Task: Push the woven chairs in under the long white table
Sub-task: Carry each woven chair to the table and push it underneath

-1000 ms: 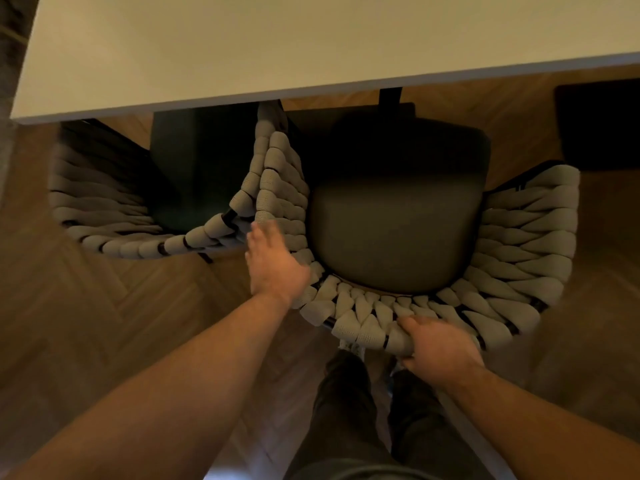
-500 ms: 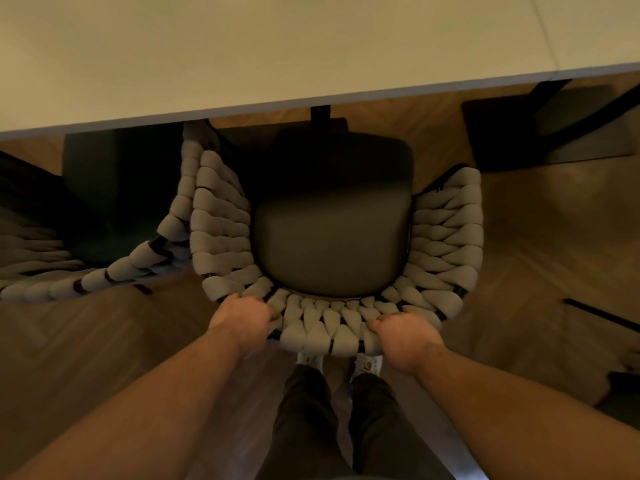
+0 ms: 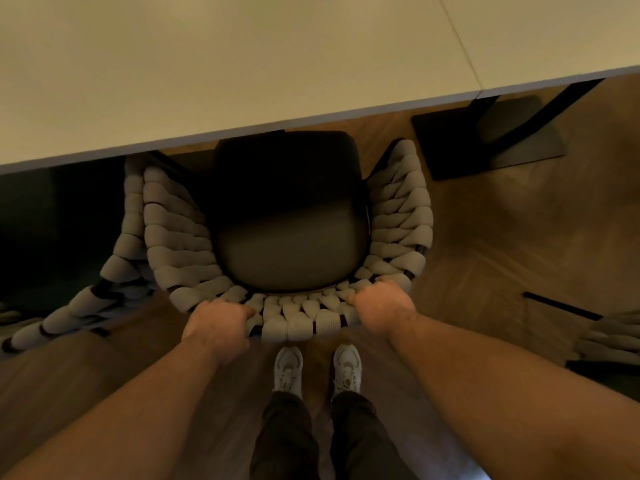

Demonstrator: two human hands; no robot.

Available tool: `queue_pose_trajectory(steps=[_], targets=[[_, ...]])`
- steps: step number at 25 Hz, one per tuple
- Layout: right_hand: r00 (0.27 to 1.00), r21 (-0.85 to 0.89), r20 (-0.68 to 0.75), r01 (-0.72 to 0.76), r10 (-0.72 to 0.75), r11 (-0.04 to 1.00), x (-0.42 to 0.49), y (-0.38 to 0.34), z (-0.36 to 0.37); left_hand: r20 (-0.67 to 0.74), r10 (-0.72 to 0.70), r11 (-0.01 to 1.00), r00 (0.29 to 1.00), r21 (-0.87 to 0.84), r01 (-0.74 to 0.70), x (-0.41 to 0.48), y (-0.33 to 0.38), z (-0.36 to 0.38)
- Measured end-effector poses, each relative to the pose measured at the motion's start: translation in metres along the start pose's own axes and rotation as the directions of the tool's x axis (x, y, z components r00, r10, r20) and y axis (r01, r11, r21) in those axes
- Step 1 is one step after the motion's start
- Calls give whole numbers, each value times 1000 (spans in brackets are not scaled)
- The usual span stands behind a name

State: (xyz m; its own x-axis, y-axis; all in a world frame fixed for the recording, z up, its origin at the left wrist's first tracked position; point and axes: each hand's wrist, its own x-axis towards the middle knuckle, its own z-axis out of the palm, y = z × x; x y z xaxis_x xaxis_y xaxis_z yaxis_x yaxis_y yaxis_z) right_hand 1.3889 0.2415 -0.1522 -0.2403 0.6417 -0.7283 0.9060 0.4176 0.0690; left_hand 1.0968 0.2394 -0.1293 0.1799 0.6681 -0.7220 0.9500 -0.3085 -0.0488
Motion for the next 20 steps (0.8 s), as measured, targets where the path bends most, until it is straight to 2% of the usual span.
queue_pose_trajectory(steps=[10,20], targets=[[997,-108,-71,-9,1,994,44,49,-45,-11,-60,997,998,-44,60,46,8,-39],[999,-135,-33,-3,-2,991,57,59,-52,-18,-74,997,997,-33,73,59,7,-43]])
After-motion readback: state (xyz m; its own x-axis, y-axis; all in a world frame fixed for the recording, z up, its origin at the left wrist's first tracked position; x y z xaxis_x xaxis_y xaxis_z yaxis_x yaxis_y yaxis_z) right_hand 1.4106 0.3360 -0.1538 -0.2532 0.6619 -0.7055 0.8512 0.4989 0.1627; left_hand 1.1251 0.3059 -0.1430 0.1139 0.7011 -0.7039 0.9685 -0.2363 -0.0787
